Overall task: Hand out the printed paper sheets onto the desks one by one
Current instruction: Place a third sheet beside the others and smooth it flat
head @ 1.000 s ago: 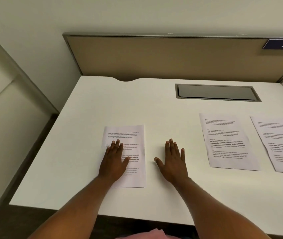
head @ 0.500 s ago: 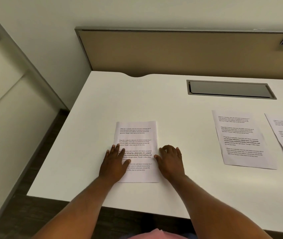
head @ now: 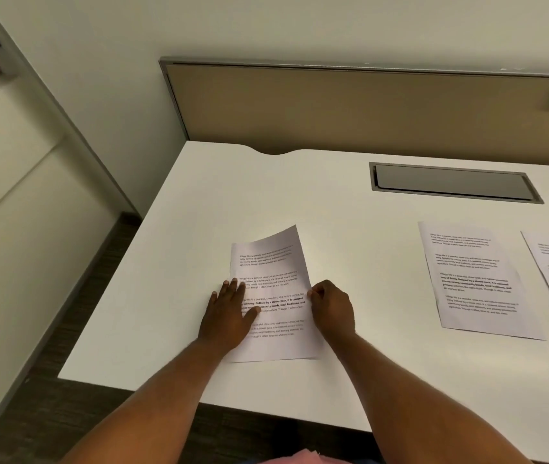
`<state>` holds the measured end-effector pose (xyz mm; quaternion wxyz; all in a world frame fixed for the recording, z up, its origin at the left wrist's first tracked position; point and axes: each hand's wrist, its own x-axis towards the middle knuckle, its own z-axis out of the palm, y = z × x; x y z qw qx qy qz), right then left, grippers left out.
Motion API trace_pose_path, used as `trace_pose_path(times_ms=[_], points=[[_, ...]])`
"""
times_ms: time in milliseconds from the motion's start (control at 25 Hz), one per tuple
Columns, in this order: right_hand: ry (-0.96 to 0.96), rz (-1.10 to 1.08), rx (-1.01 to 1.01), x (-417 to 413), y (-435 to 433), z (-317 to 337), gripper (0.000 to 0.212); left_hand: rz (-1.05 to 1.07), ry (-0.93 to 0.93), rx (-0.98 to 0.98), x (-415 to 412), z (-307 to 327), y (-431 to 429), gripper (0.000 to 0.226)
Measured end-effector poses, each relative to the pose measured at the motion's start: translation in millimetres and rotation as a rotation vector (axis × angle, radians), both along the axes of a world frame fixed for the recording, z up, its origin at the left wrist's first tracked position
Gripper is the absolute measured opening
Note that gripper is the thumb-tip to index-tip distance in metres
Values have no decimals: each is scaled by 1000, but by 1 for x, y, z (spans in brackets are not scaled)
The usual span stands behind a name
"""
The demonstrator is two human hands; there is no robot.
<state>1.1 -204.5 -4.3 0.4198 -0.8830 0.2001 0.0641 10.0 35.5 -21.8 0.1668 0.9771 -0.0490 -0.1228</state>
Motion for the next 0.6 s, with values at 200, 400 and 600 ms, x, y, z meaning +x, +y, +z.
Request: trace_pose_path(times_ms=[200,400,600], points=[[-76,-132,167,6,-21,12,18,252,-84,-157,24,19,-15,70],[-121,-201,198,11,-57,21,19,440,-16,-326,56,26,-47,45],[-142,-265,182,16,-102,29,27,558,68,-588,81,34,-90,28]])
